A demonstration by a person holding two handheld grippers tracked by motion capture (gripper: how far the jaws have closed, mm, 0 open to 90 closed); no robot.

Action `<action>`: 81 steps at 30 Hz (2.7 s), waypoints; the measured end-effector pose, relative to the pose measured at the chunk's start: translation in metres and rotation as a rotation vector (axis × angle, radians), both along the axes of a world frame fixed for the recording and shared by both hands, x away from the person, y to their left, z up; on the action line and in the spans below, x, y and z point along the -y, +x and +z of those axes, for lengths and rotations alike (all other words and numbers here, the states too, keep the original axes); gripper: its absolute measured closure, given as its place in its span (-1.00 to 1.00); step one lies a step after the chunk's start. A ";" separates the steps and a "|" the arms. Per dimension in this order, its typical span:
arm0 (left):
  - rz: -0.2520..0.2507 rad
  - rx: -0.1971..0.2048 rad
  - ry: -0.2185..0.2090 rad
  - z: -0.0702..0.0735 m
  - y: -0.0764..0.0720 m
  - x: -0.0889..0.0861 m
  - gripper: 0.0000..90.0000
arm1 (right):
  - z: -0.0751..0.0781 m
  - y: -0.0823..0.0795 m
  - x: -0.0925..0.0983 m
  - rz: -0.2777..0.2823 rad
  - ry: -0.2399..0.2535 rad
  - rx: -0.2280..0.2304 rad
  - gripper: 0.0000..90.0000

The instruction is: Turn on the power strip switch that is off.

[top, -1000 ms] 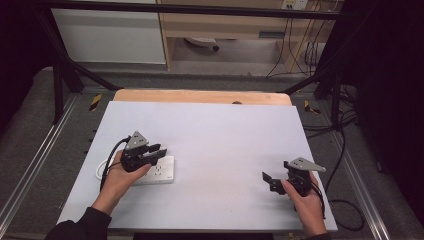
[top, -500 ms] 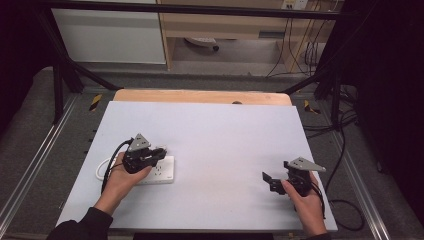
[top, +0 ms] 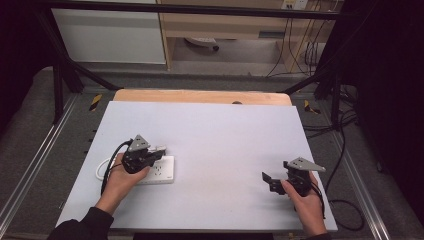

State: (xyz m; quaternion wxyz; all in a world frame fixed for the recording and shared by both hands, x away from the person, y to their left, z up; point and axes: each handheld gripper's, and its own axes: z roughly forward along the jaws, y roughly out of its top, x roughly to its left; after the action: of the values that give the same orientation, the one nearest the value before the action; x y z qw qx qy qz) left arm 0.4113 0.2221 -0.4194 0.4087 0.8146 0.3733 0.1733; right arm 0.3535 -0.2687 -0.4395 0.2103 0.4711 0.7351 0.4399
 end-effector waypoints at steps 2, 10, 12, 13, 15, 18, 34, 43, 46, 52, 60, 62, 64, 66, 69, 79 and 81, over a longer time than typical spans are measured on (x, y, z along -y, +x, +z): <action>0.007 -0.005 0.008 -0.001 0.000 -0.002 1.00 | 0.000 0.000 0.000 -0.001 0.000 0.000 -0.91; 0.029 -0.030 0.023 -0.006 0.000 -0.007 1.00 | 0.000 0.000 0.000 0.001 -0.002 0.003 -0.91; 0.033 -0.032 0.026 -0.007 0.000 -0.007 1.00 | 0.000 0.000 0.000 0.001 -0.003 0.006 -0.91; 0.034 -0.033 0.027 -0.008 0.000 -0.008 1.00 | 0.000 0.000 0.000 0.001 -0.003 0.006 -0.91; 0.038 -0.034 0.025 -0.008 0.001 -0.008 1.00 | 0.000 0.000 0.000 0.000 -0.003 0.004 -0.91; 0.039 -0.035 0.024 -0.009 0.000 -0.009 1.00 | 0.000 0.000 0.000 0.000 -0.002 0.002 -0.91; 0.037 -0.041 0.026 -0.010 -0.001 -0.009 1.00 | 0.000 0.000 0.000 0.000 -0.004 0.003 -0.91; 0.027 -0.048 0.011 -0.011 -0.001 -0.010 1.00 | 0.000 0.000 -0.001 0.001 -0.009 0.002 -0.91; 0.029 -0.051 0.004 -0.012 -0.001 -0.011 1.00 | 0.000 0.000 -0.001 0.000 -0.011 0.003 -0.91; 0.034 -0.059 -0.015 -0.012 0.000 -0.012 1.00 | -0.001 0.000 -0.001 0.000 -0.011 0.002 -0.91; 0.040 -0.064 -0.037 -0.014 0.000 -0.015 1.00 | -0.001 0.000 -0.001 0.002 -0.013 -0.001 -0.91; 0.040 -0.064 -0.040 -0.014 0.000 -0.015 1.00 | -0.001 0.000 -0.001 0.001 -0.012 -0.001 -0.91; 0.038 -0.071 -0.050 -0.014 0.000 -0.016 1.00 | -0.002 0.000 -0.001 0.001 -0.012 -0.002 -0.91; 0.043 -0.070 -0.038 -0.015 0.001 -0.016 1.00 | -0.002 0.000 -0.001 0.001 -0.011 -0.002 -0.91; 0.057 -0.089 -0.072 -0.016 0.002 -0.020 1.00 | -0.001 0.000 -0.001 0.002 -0.012 -0.001 -0.91; 0.046 -0.069 -0.082 -0.019 0.002 -0.020 1.00 | -0.002 0.000 -0.001 0.003 -0.014 -0.005 -0.91; 0.046 -0.065 -0.077 -0.018 0.001 -0.020 1.00 | -0.002 0.000 -0.002 0.002 -0.014 -0.006 -0.91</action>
State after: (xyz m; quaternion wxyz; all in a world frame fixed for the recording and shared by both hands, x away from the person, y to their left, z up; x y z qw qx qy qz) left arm 0.4126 0.2417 -0.4378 0.4233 0.7947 0.4115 0.1414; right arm 0.3537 -0.2672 -0.4411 0.2109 0.4703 0.7391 0.4337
